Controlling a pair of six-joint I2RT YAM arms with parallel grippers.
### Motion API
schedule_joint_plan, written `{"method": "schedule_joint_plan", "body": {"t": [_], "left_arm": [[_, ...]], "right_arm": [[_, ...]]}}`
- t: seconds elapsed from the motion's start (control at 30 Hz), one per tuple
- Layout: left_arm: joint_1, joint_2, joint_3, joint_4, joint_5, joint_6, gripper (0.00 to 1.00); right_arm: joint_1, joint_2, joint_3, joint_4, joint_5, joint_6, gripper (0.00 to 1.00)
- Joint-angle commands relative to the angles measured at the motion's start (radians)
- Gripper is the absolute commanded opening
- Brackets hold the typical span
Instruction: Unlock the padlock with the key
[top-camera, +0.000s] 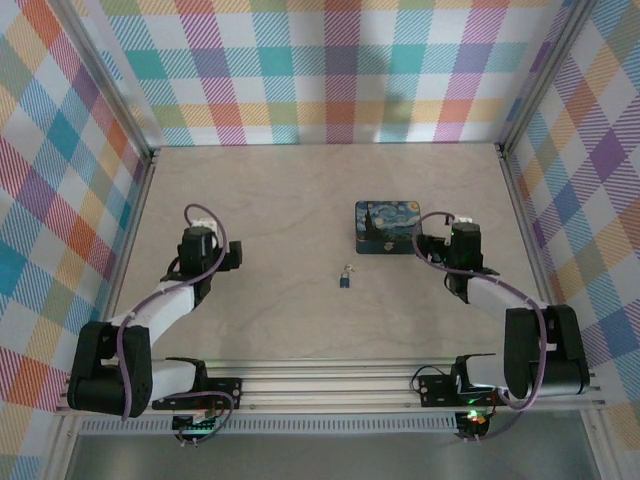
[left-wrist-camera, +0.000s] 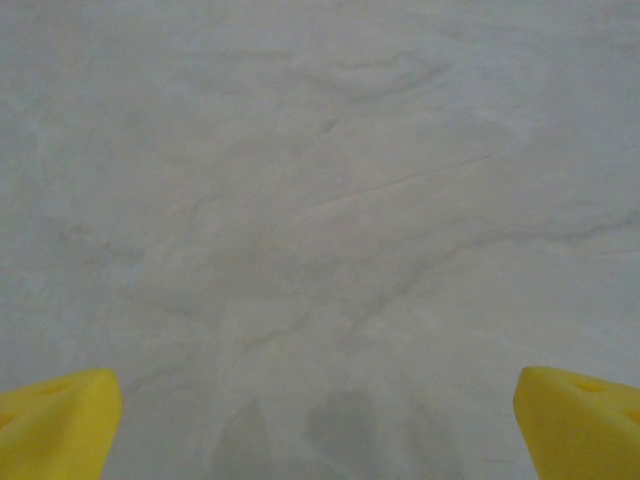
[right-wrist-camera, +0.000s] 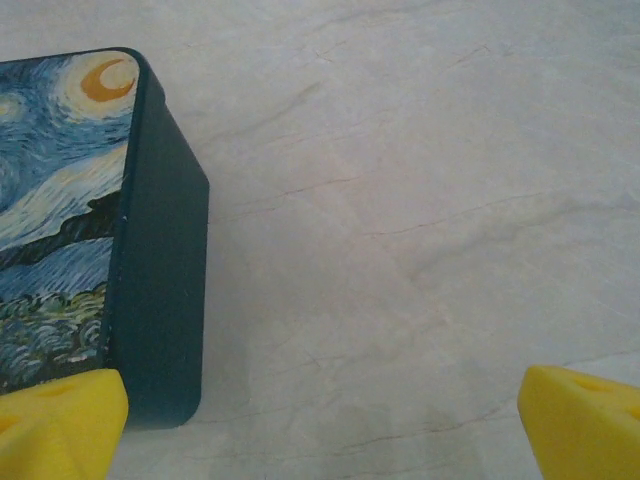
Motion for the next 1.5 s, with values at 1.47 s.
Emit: {"method": "schedule_joint_plan", "body": {"t": [1.47], "left_arm": [[0.036, 0.332, -0.060, 0.622, 0.107, -0.006, 1.00]], "right_arm": [[-0.048, 0.224, -0.089, 0.586, -0.039, -0.066, 1.00]]}}
